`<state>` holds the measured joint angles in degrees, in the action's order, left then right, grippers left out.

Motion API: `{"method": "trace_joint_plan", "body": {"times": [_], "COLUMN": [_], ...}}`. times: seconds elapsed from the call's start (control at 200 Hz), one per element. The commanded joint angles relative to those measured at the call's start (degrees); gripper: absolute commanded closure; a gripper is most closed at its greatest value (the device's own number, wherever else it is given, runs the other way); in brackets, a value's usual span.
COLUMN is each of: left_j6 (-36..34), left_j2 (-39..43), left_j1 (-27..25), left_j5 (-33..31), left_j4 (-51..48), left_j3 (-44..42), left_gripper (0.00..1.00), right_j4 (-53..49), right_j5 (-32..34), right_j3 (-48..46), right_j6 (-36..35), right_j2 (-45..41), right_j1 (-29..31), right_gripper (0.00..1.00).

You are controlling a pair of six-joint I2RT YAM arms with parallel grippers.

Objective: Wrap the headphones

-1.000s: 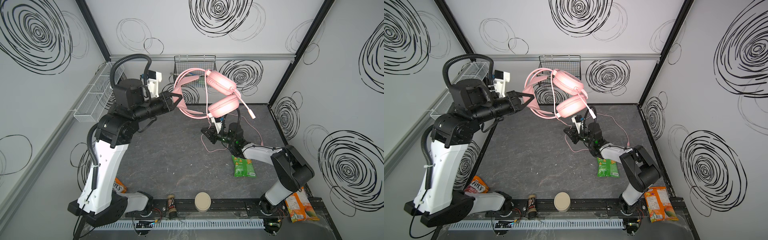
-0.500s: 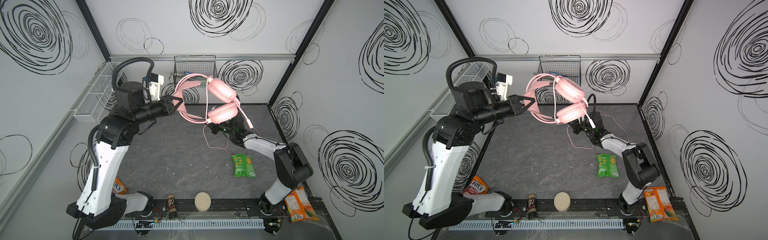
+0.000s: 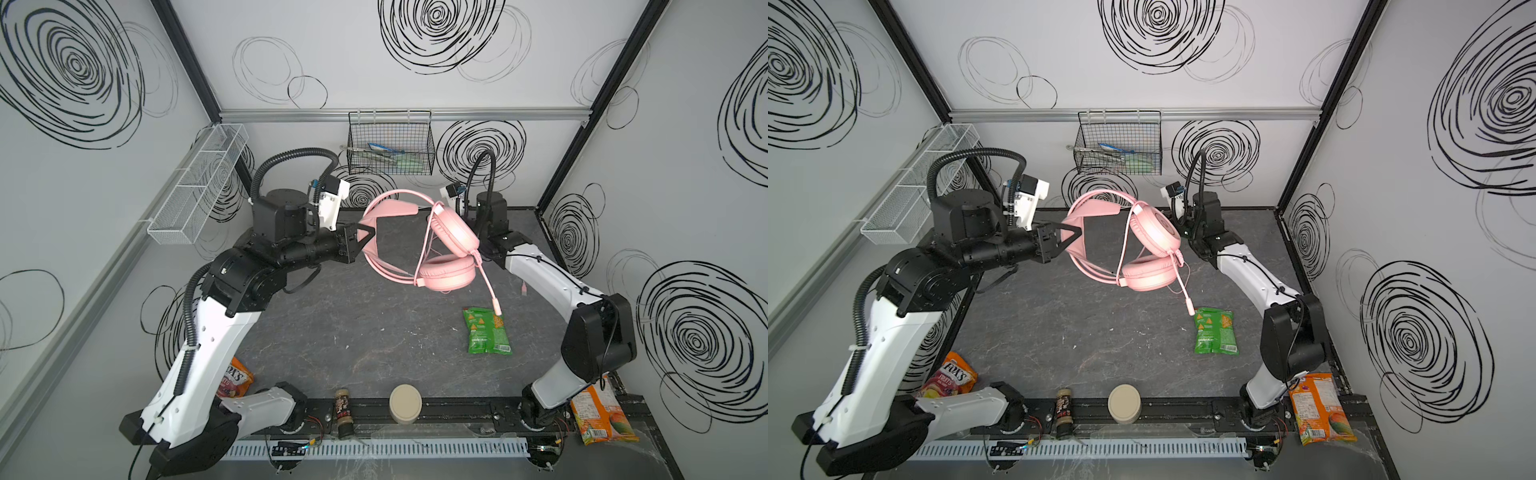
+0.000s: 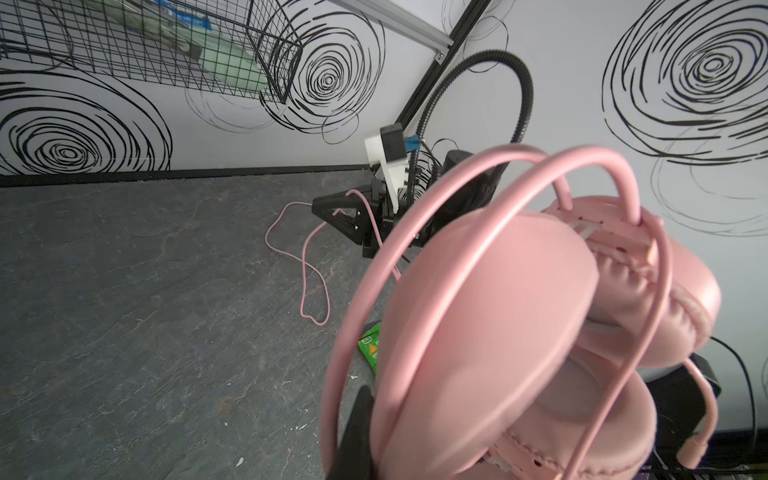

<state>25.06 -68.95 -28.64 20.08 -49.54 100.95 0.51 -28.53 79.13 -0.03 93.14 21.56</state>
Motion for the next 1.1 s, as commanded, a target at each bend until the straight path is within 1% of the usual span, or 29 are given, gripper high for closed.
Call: {"method": "trace_joint_plan", "body": {"times": [0.0, 0.085, 0.265, 0.345, 0.495, 0.58, 0.815, 0.976, 1.096], "left_j6": [-3.1, -6.0, -12.0, -13.0, -14.5, -15.1, -13.8, -10.9, -9.4], "left_j2": [1.6, 1.2, -1.3, -2.0, -3.0, -3.7, -6.8, -7.4, -7.7], "left_j1": [-2.1, -4.9, -10.7, -11.8, -12.0, -11.9, -11.6, -7.8, -6.3], "left_j5": [1.0, -1.4, -9.1, -12.5, -16.5, -18.8, -24.6, -27.4, -29.4], "left_j4": [4.4, 2.1, -6.5, -8.5, -9.7, -10.0, -11.1, -10.6, -9.0], "left_j3": [-0.5, -0.1, 2.1, 1.6, -0.2, -1.0, -1.7, -2.7, -2.3], "left_gripper": [1.00, 1.00, 1.00, 1.00, 1.00, 1.00, 1.00, 1.00, 1.00], "right_j4": [-8.3, -9.4, -12.3, -13.0, -14.3, -13.9, -14.3, -15.0, -15.6], "right_j5": [3.6, 4.7, 8.9, 11.4, 18.1, 20.9, 24.9, 27.4, 29.9], "right_j3": [5.1, 6.4, 6.3, 5.5, 3.8, 3.0, 3.2, 3.2, 3.3], "right_j6": [-2.9, -3.4, -8.1, -10.2, -14.7, -15.6, -17.1, -18.7, -21.4], "right_j2": [-2.4, -3.5, -6.9, -8.6, -11.5, -13.0, -14.6, -15.0, -15.4], "right_j1": [-0.9, -0.9, -0.3, 0.9, 5.0, 6.2, 6.7, 8.4, 10.9], "right_gripper": [1.00, 1.00, 1.00, 1.00, 1.00, 1.00, 1.00, 0.98, 0.96]}}
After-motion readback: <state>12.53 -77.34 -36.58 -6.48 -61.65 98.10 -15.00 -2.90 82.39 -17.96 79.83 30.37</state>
